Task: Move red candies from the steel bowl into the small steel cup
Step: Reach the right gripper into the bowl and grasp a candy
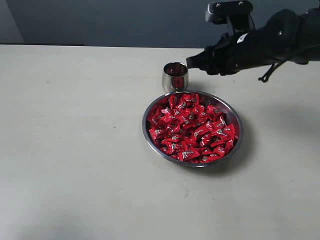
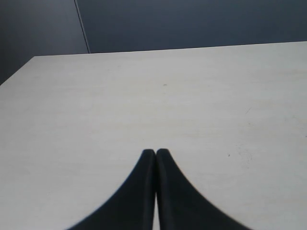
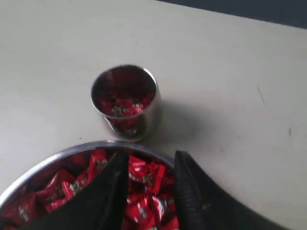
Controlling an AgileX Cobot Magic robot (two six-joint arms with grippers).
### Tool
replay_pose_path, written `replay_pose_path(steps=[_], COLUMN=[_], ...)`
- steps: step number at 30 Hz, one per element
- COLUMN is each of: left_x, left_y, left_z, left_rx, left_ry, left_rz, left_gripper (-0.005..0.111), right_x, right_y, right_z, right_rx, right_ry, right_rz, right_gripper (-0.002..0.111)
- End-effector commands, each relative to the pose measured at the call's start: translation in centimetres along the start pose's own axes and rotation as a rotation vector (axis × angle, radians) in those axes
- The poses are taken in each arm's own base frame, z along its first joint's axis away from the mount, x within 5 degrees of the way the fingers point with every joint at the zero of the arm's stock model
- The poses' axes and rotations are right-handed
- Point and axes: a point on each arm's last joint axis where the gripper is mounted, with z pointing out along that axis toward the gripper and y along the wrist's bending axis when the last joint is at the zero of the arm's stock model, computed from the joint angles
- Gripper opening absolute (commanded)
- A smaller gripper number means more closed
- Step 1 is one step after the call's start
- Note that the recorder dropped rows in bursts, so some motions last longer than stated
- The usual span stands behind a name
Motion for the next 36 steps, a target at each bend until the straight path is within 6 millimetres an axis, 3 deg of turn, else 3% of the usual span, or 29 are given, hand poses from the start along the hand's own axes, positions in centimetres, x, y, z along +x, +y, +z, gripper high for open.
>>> replay_pose_path(steps=[1, 12, 36], left_x=[0.1, 0.1, 0.1], left_y=[0.0, 0.0, 0.0], left_z=[0.0, 0.0, 0.0], left_rx=[0.005, 0.005, 0.005], left_ry=[-0.008, -0.008, -0.008], left_rz=[0.002, 0.002, 0.002], left_gripper=[0.0, 0.0, 0.0], right_x=[2.4, 4.9, 7.8], right_y=[-0.4, -0.3, 1.1], right_z=[0.0, 1.7, 0.5], right_rx=[0.016, -0.011, -0.129], right_ry=[0.04, 0.198, 0.553], right_rz=[0.045, 0.088, 0.203], right_gripper=[0.032, 0.032, 0.032])
